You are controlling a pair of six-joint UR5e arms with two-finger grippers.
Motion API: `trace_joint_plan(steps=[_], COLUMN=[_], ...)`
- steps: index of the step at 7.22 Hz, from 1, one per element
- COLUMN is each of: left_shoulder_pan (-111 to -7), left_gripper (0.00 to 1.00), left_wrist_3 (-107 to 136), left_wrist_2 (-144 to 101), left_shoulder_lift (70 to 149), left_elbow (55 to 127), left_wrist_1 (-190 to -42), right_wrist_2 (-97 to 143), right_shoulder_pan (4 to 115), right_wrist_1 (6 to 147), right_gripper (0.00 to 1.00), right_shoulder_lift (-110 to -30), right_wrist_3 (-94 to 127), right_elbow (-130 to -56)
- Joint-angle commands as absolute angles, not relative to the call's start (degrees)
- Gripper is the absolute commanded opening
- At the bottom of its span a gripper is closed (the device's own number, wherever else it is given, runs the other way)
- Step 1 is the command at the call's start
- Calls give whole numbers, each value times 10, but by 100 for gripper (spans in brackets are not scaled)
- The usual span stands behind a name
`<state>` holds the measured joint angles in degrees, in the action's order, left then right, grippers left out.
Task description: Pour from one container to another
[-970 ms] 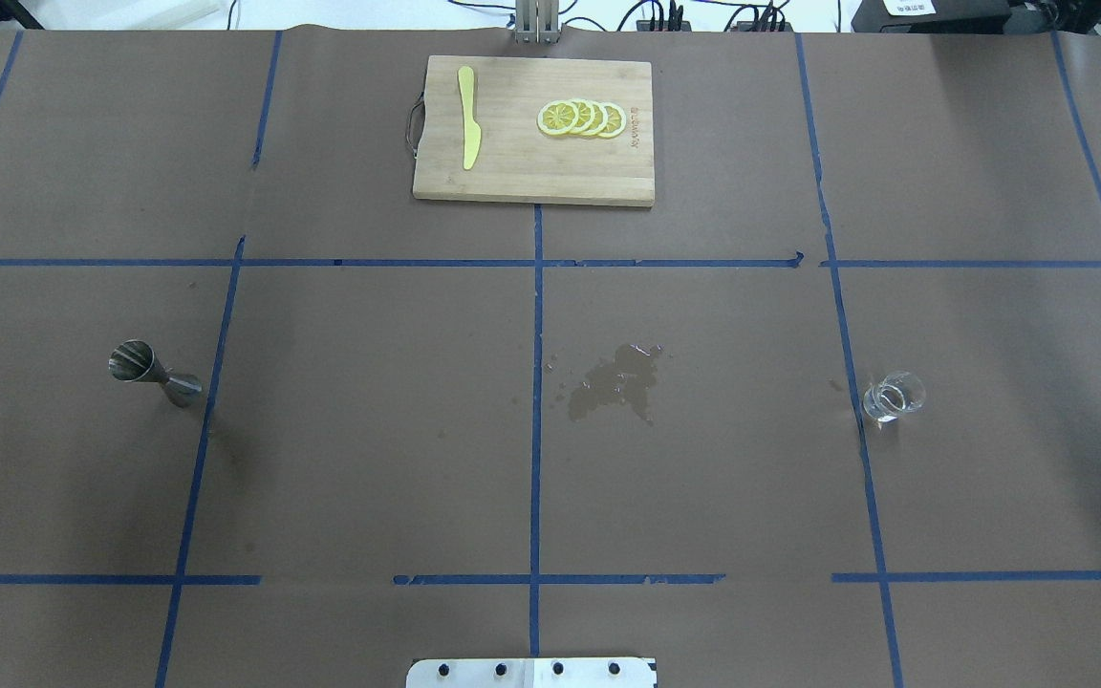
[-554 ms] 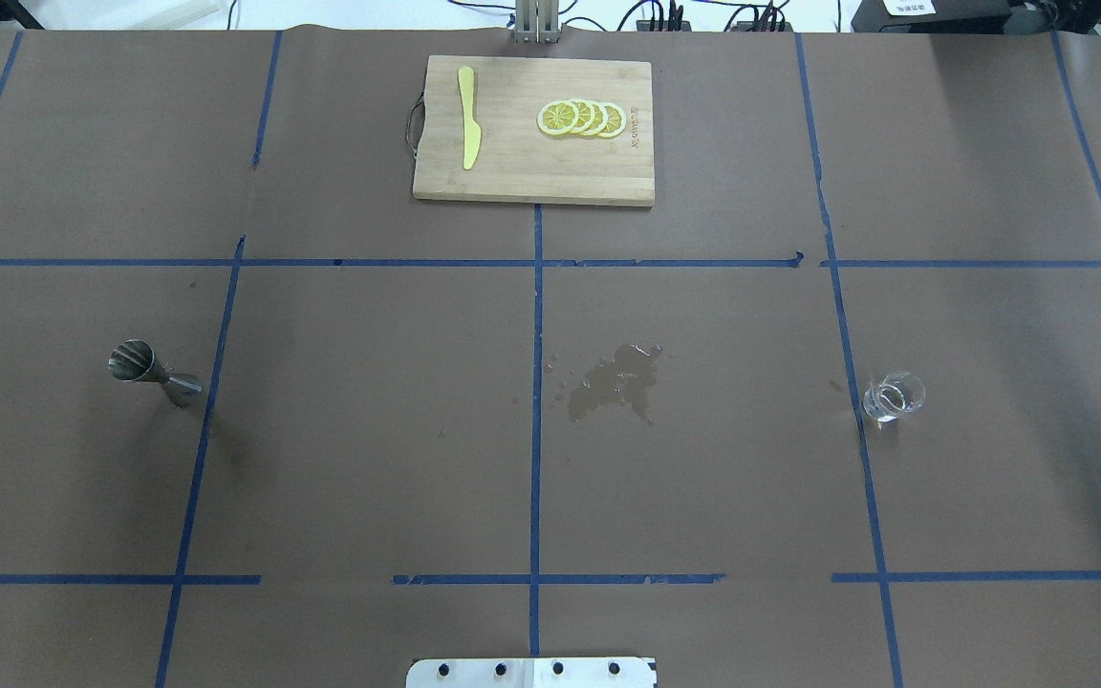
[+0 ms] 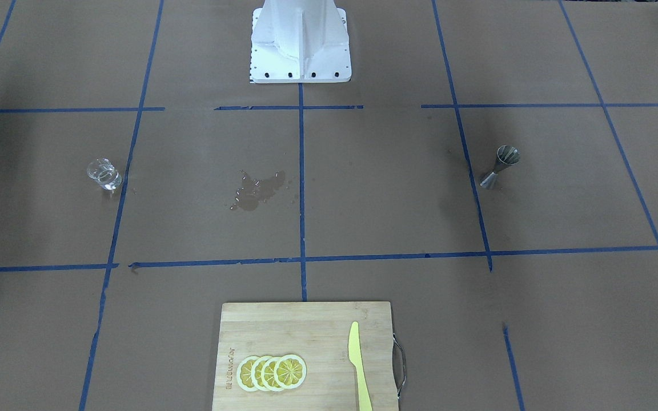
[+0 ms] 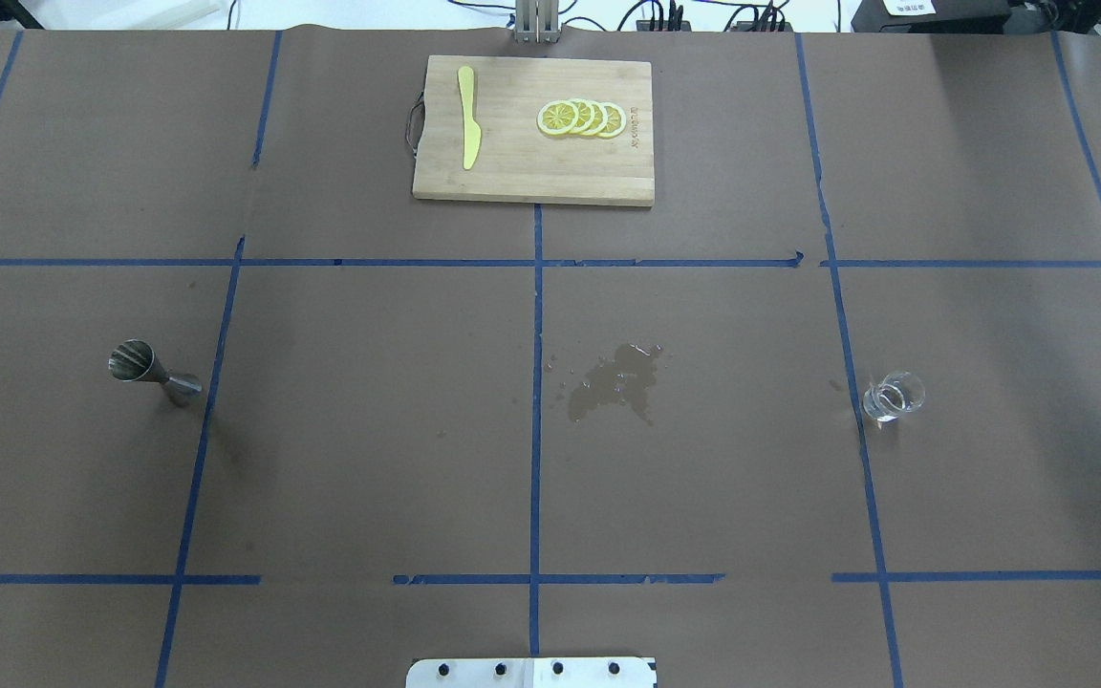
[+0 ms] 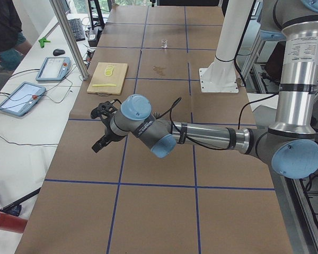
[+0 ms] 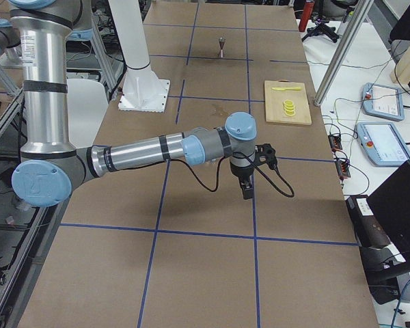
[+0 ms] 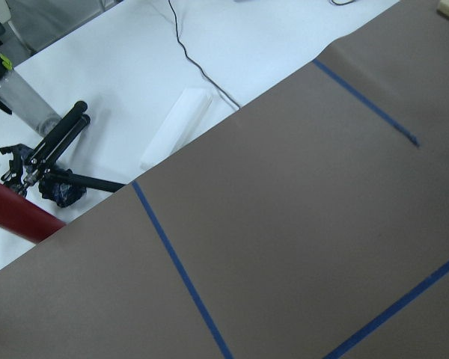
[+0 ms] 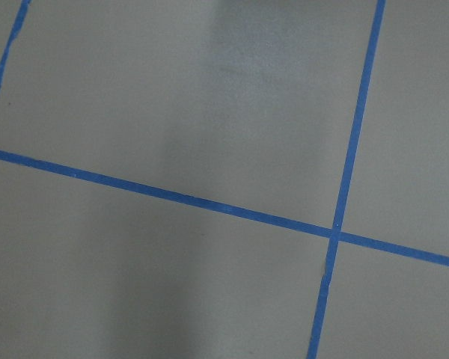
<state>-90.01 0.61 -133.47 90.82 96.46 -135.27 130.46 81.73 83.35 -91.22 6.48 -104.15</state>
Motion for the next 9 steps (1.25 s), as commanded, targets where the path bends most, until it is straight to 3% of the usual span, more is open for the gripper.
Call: trace_joint_plan(steps=[1, 5, 9], left_shoulder_pan=[-848, -689, -415], left_gripper=[100, 100, 100], left_wrist_3=[98, 358, 555], left_wrist_2=[-1346, -1172, -764], left_shoulder_lift=[893, 821, 772], left_elbow=[1010, 1164, 1228], left_wrist_1=[-1390, -1426, -1427], right_wrist_2=[1305, 1305, 1306], right_shoulder_pan=[817, 817, 818], right_wrist_1=[823, 822, 822], right_gripper=[100, 100, 100], right_shoulder_lift=[-918, -930, -933], right_wrist_3=[71, 71, 71], right_elbow=[-1041, -1041, -1043])
